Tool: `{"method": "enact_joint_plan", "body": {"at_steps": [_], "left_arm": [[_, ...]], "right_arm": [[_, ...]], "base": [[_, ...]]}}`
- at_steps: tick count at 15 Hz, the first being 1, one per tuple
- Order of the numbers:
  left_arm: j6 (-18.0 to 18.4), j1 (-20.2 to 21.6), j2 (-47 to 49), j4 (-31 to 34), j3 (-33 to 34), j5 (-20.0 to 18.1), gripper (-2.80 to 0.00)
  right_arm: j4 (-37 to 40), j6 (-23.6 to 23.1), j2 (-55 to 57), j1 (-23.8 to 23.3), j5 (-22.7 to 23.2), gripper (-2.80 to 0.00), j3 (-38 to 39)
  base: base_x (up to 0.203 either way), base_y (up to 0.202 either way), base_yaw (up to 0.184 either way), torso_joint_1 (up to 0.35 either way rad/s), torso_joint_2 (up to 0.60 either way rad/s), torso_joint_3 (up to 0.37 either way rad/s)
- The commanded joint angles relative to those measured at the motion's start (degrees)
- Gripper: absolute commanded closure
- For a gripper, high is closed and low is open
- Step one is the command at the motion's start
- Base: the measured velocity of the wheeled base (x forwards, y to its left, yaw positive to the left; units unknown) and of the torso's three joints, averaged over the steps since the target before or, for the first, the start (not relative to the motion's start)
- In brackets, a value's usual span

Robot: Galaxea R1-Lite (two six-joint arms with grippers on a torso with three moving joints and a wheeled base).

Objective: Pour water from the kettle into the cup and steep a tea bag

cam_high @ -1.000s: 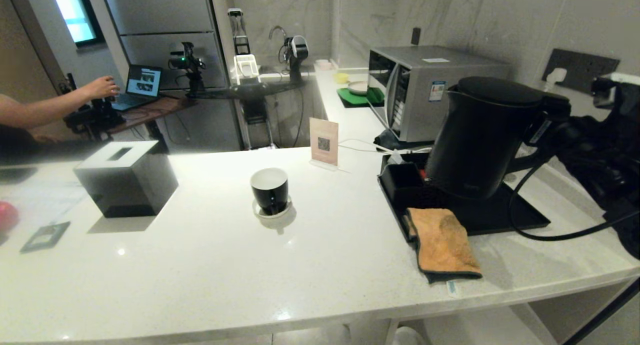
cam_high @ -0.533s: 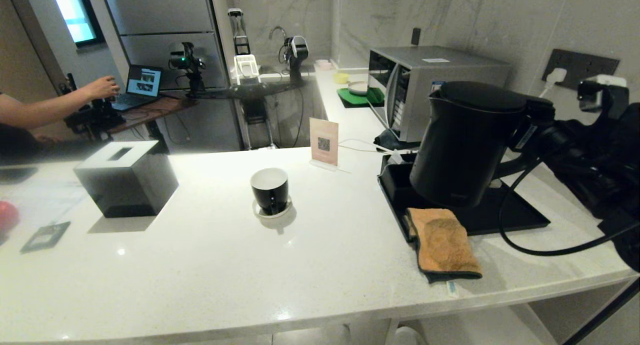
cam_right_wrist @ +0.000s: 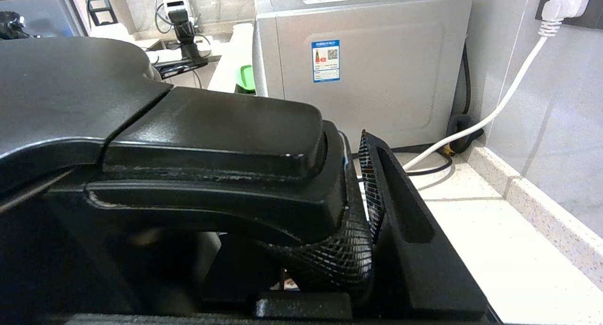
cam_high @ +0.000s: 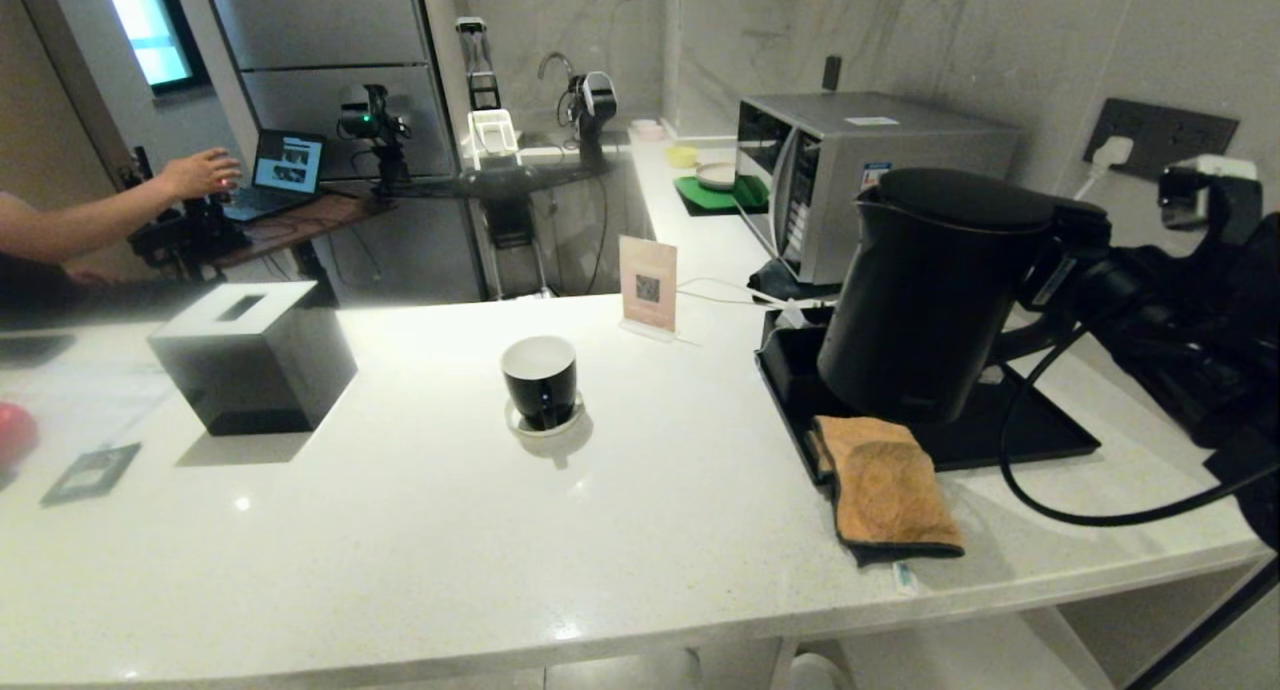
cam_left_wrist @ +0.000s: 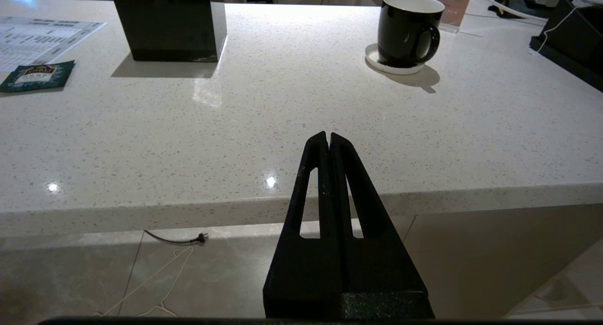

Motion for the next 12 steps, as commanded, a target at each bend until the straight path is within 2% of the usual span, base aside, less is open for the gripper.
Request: {"method": "enact_joint_plan", "body": {"at_steps": [1,12], "left_arm": [[-0.1,0.01,0.09,-0.02,0.0,0.02,0.0],[-0.1,0.01,0.09,-0.02,0.0,0.02,0.0]], "right_arm": [[-0.41,0.13,-0.56,0.1,-0.11,0.0,0.85],[-1.73,0.39,-2.23,0.02,-0.11,0.0,4.53]], "base": [[0.0,0.0,0.0,0.0,0.0,0.0],[0.0,0.0,0.0,0.0,0.0,0.0]]}}
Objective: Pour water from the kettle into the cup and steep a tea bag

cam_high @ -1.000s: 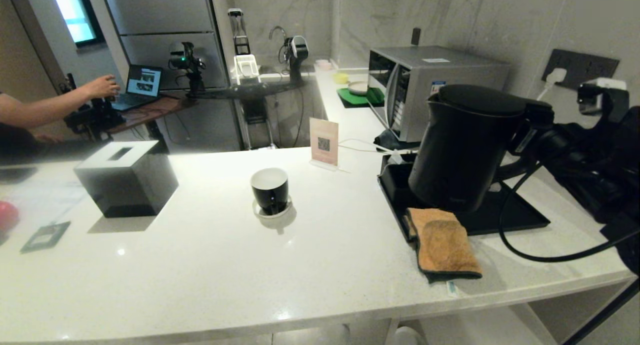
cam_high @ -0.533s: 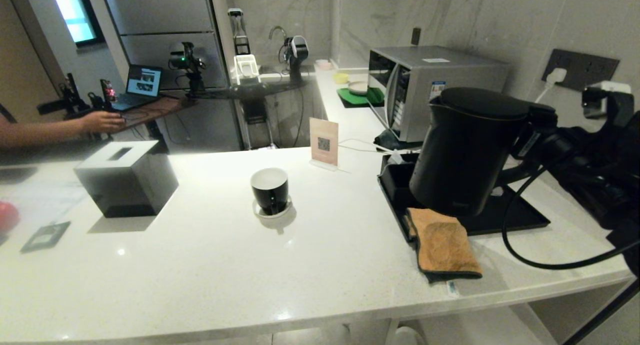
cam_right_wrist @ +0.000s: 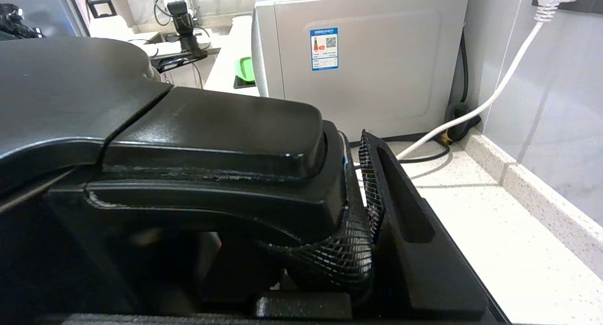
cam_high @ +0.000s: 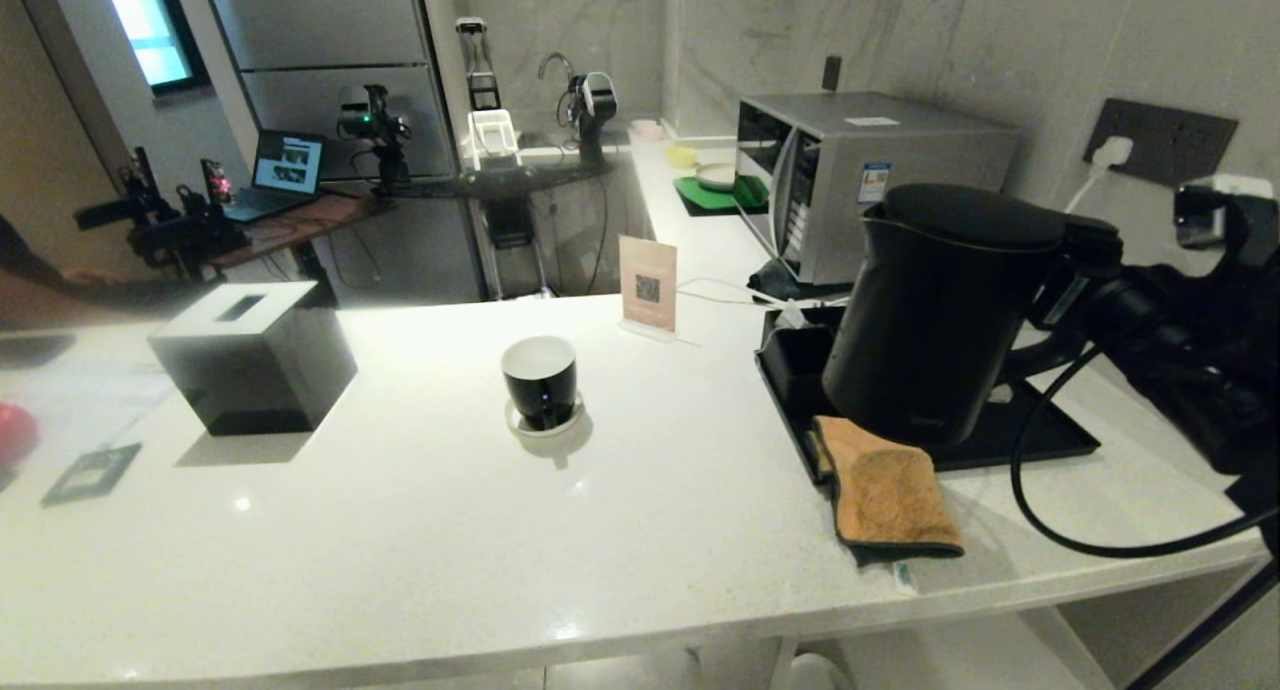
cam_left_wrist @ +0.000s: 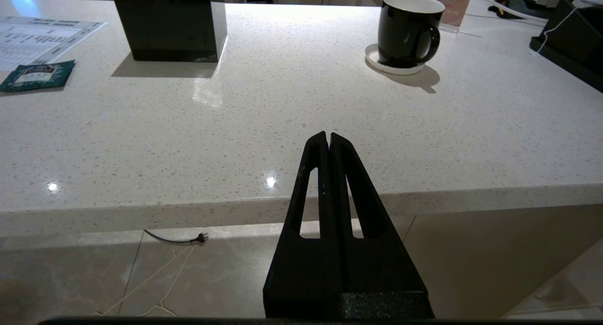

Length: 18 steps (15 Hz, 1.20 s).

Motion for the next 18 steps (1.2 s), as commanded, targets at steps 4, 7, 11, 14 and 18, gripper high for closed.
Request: {"method": "enact_joint_plan", "body": {"at_steps": [4,7,11,14,18], "left_arm": [[-0.05,0.01,0.09,-0.02,0.0,0.02,0.0],[0.04,0.01,0.09,-0.02,0.0,0.04,0.0],[0.01,0.01,0.09,-0.02,0.0,0.02,0.0],[-0.05,0.01,0.09,-0.02,0.0,0.02,0.0],[0.04,0.01,0.09,0.06,0.0,0.11,0.0]], "right_arm": [[-0.46,0.07,-0.46,0.37,-0.03,0.0,0.51],[-0.46,0.07,-1.73,0.37,0.01,0.0,1.9],[-0.46,0.07,-2.22,0.37,-0.05,0.0,2.61],[-0.46,0.07,-2.71,0.37,-0.05,0.0,3.05],[-0.46,0.07,-3.3,0.37,-0.05,0.0,3.4]], "base": [[0.0,0.0,0.0,0.0,0.0,0.0],[0.0,0.0,0.0,0.0,0.0,0.0],[-0.002,0.1,-0.001,-0.001,0.0,0.001],[0.0,0.198,0.0,0.001,0.0,0.003],[0.0,0.195,-0.001,0.003,0.0,0.003]]}}
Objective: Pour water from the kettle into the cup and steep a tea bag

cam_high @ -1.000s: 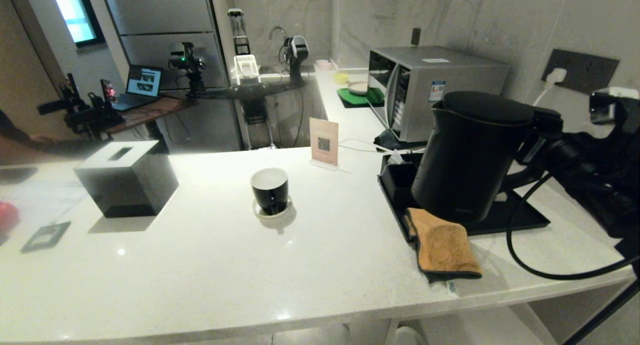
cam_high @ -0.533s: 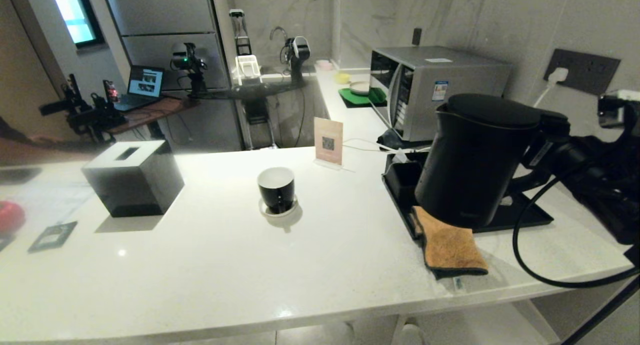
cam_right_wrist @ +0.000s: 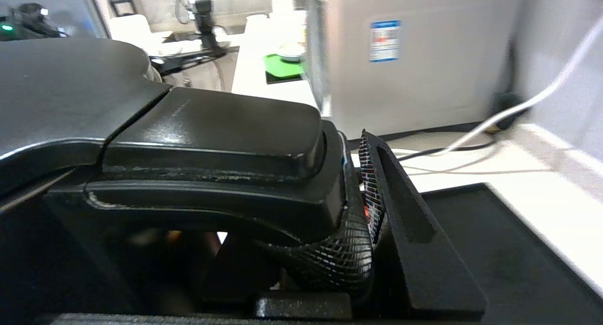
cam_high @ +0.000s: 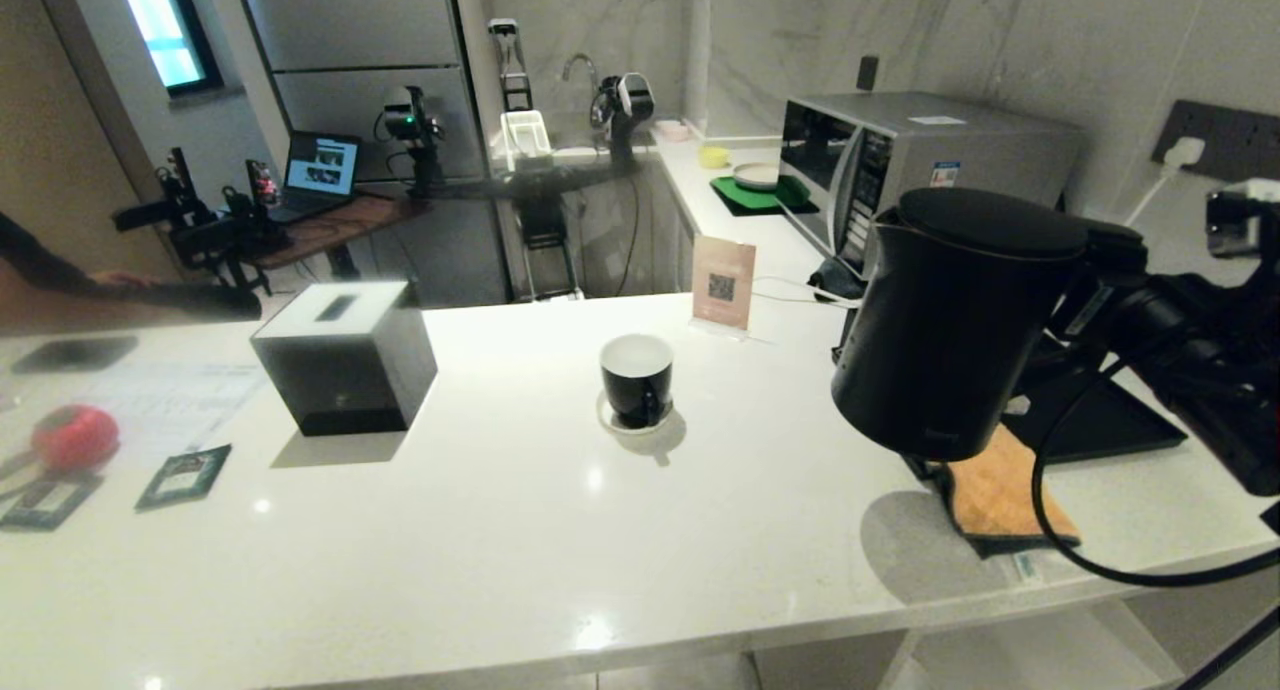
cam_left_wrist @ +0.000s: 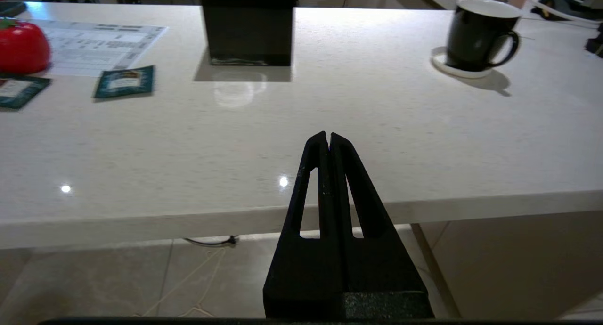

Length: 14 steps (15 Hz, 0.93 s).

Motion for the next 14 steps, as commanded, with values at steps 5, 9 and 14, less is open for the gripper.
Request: {"method": "enact_joint_plan", "body": {"at_steps": [5,9,14], "left_arm": [[-0.04,-0.01,0.09,-0.02,0.0,0.04,0.0],[-0.04,-0.01,0.09,-0.02,0.0,-0.05,0.0],[-0.13,-0.01,0.09,-0.02,0.0,-0.05,0.0]], "right_arm": [[-0.4,0.02,-0.16,0.04,0.02,0.0,0.06],[-0.4,0.02,0.11,0.04,0.02,0.0,0.06],[-0.4,0.19,1.06,0.04,0.05,0.0,-0.47]], "base": [[0.0,0.197,-0.001,0.002,0.0,0.002],[0.0,0.172,0.0,0.002,0.0,0.0],[0.0,0.013,0.0,0.0,0.0,0.0]]}}
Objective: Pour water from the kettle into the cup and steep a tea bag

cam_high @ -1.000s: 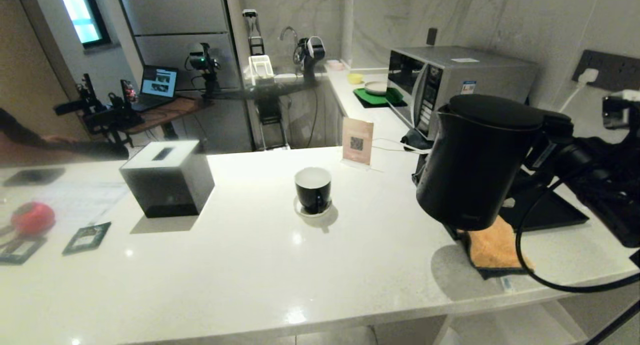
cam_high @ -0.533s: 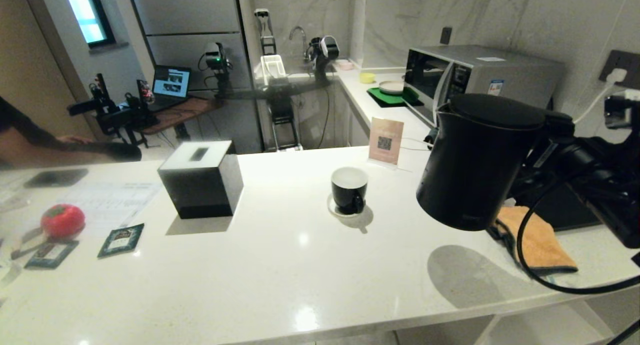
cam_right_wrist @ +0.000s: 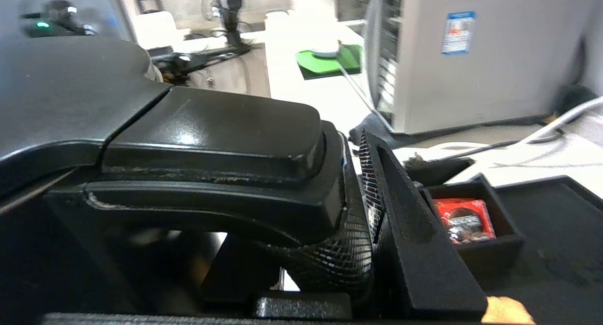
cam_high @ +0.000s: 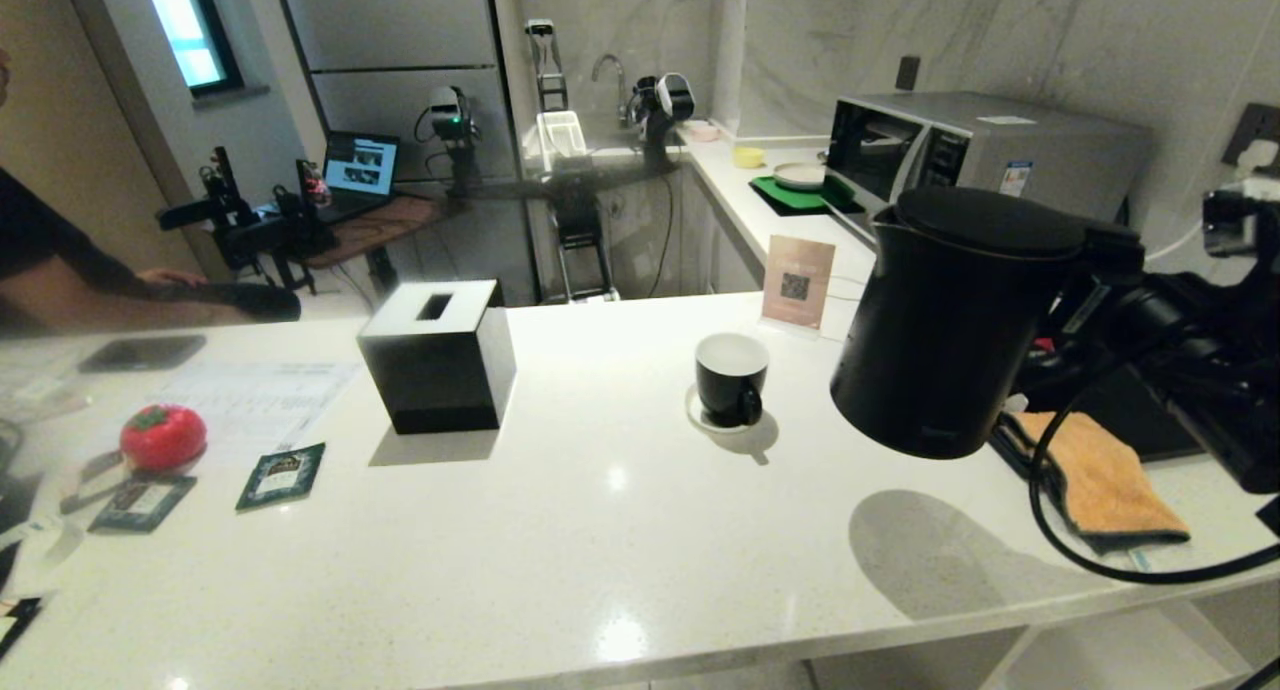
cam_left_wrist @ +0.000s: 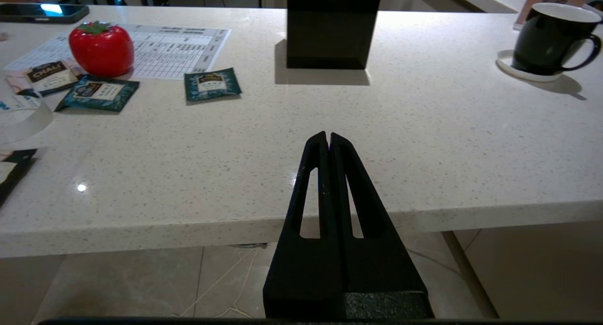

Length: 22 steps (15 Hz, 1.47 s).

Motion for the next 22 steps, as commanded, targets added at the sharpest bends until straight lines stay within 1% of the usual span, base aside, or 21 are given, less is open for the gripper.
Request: {"method": "enact_joint_plan", "body": {"at_steps": [1,9,12,15,18,21,22], "left_arm": [[-0.05,0.01,0.02,-0.02,0.0,0.04,0.0],[-0.05,0.01,0.09,-0.02,0.0,0.04,0.0],[-0.05,0.01,0.0,-0.02,0.0,0.04,0.0],[0.0,0.01,0.09,-0.02,0.0,0.04,0.0],[-0.05,0.01,0.09,-0.02,0.0,0.04,0.0],[-0.05,0.01,0.0,-0.02,0.0,0.04,0.0],[-0.05,0.01,0.05,-0.02,0.0,0.04,0.0]], "right_arm": [[-0.26,0.03,0.92,-0.01,-0.08,0.0,-0.08],[0.63,-0.46,2.64,-0.1,-0.42,0.0,-1.97],[1.2,-3.24,4.15,-0.1,-0.3,0.0,-3.48],[2.41,-4.1,5.52,-0.1,-0.43,0.0,-5.6],[4.19,-6.72,6.86,-0.27,-0.64,0.0,-8.11],[5.17,-8.15,9.55,-0.27,-3.22,0.0,-10.53],[5.32,-9.69,10.19,-0.27,-3.76,0.0,-10.89]], "base": [[0.0,0.0,0.0,0.0,0.0,0.0],[0.0,0.0,0.0,0.0,0.0,0.0],[0.0,0.0,0.0,0.0,0.0,0.0],[0.0,0.0,0.0,0.0,0.0,0.0],[0.0,0.0,0.0,0.0,0.0,0.0],[0.0,0.0,0.0,0.0,0.0,0.0],[0.0,0.0,0.0,0.0,0.0,0.0]]}}
